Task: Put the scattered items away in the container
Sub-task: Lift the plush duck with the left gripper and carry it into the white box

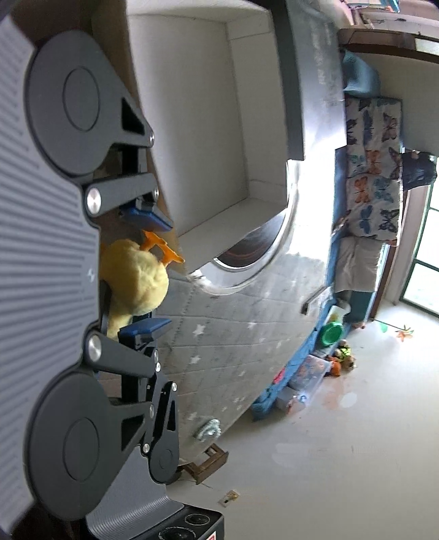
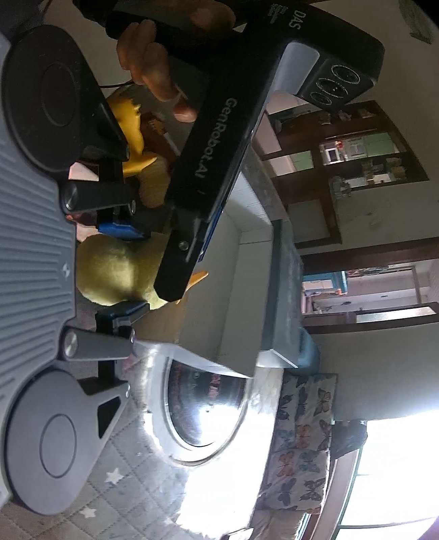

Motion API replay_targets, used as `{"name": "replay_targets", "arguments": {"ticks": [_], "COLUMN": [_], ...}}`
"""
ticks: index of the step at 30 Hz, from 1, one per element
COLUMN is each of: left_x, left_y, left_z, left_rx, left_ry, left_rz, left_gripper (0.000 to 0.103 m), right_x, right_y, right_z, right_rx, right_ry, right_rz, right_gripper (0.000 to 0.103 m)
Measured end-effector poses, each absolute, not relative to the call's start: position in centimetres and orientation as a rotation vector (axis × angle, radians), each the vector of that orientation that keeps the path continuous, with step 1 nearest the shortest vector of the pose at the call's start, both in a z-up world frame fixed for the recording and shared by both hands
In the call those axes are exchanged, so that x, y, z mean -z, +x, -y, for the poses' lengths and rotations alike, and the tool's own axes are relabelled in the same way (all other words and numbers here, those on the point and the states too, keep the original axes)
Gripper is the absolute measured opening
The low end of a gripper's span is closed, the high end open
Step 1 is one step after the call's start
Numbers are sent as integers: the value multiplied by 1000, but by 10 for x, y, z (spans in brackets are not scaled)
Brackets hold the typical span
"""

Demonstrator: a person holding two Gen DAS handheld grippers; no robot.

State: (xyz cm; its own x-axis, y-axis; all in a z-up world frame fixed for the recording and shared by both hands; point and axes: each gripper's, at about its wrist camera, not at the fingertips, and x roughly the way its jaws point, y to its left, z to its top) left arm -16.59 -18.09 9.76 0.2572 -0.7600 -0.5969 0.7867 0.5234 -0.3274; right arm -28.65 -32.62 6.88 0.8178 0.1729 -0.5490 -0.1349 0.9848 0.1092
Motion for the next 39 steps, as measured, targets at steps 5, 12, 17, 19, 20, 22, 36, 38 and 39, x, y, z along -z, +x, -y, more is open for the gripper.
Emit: {"name": "replay_targets", "arguments": {"ticks": [5, 12, 17, 19, 20, 22, 36, 38, 39], "left_x": [-117, -146, -153, -153, -151, -146, -108, -106, -106], "left_y": [-159, -130, -103, -92, -86, -74, -34, -36, -36], "left_z": [176, 166, 167, 169, 171, 174, 151, 148, 146], "left_rx": [1027, 988, 964, 954, 949, 936, 845, 840, 837], "left_ry": [14, -42, -62, -67, -68, -72, -95, -94, -94], "left_rz": [-738, -677, -672, -676, -680, -691, -768, -767, -766], "left_gripper": [56, 56, 56, 56, 56, 56, 56, 56, 56], "right_x": [-83, -107, -116, -117, -117, -115, -78, -73, -72], "right_y": [-279, -251, -221, -207, -201, -186, -112, -106, -104], "right_z": [321, 318, 318, 318, 319, 320, 314, 310, 309], "right_rx": [-173, -188, -196, -195, -194, -196, -210, -206, -205], "right_ry": [26, 0, -4, -8, -7, 0, -13, -23, -26], "right_rz": [-558, -488, -486, -493, -498, -515, -716, -739, -746], "right_gripper": [38, 38, 38, 37, 37, 37, 36, 36, 36]}}
